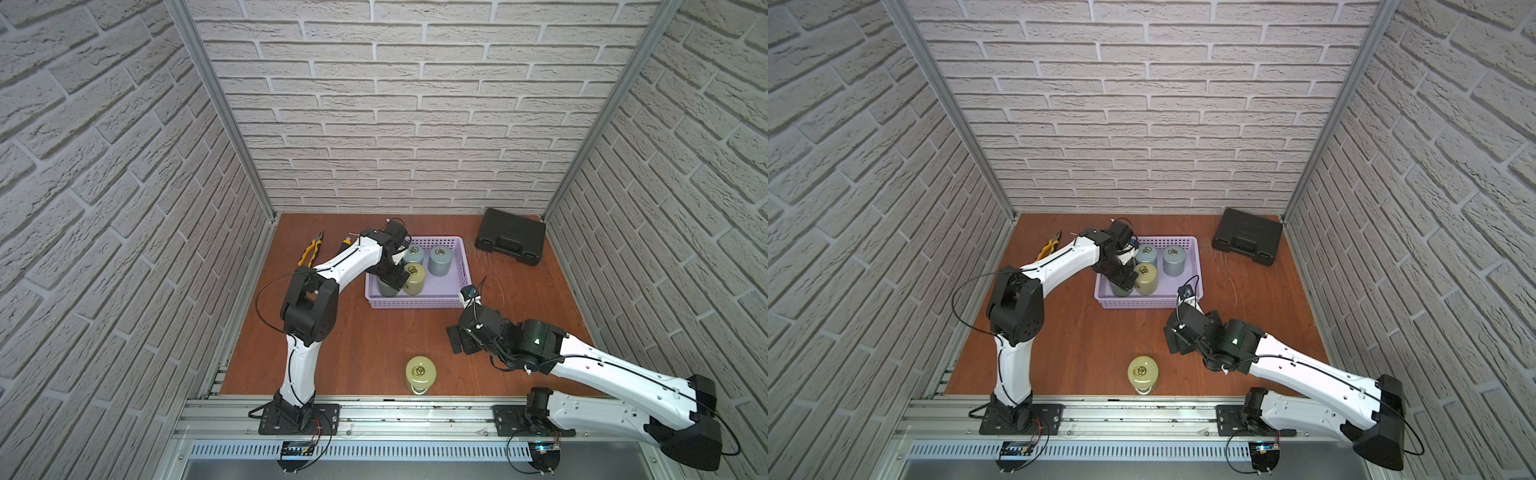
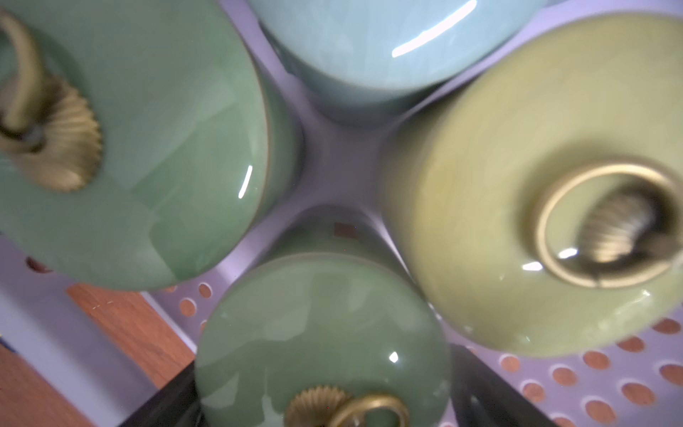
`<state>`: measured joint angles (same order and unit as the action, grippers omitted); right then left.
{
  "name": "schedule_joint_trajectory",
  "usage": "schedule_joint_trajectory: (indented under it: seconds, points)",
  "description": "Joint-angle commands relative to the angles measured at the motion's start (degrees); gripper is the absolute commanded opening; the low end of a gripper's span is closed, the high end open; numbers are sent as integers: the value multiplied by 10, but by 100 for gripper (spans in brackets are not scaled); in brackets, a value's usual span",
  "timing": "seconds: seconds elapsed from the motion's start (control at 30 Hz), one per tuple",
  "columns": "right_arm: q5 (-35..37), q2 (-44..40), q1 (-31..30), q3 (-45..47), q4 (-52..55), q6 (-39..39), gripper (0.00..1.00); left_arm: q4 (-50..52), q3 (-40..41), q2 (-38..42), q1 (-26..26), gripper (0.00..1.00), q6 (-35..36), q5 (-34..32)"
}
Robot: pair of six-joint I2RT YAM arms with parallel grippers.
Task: Take the tea canister out of the basket
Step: Pick up the tea canister from the basket.
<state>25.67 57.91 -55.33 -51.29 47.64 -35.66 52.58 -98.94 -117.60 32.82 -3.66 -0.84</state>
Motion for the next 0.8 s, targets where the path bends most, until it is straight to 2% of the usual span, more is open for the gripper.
schedule_joint_trajectory:
  seconds: [0.0,0.27,0.63,0.77]
  points:
    - [8,-9,4,3,4,-8,99,7,-19,-16,3,98,8,-3]
    - [8,-11,5,2,9,-11,99,11,-29,-31,-3,94,11,2]
    - [8,-7,5,1,8,-10,99,7,-18,-19,-5,69,5,4]
    - [10,-5,6,0,7,-9,99,8,-21,-4,-5,65,-8,-3]
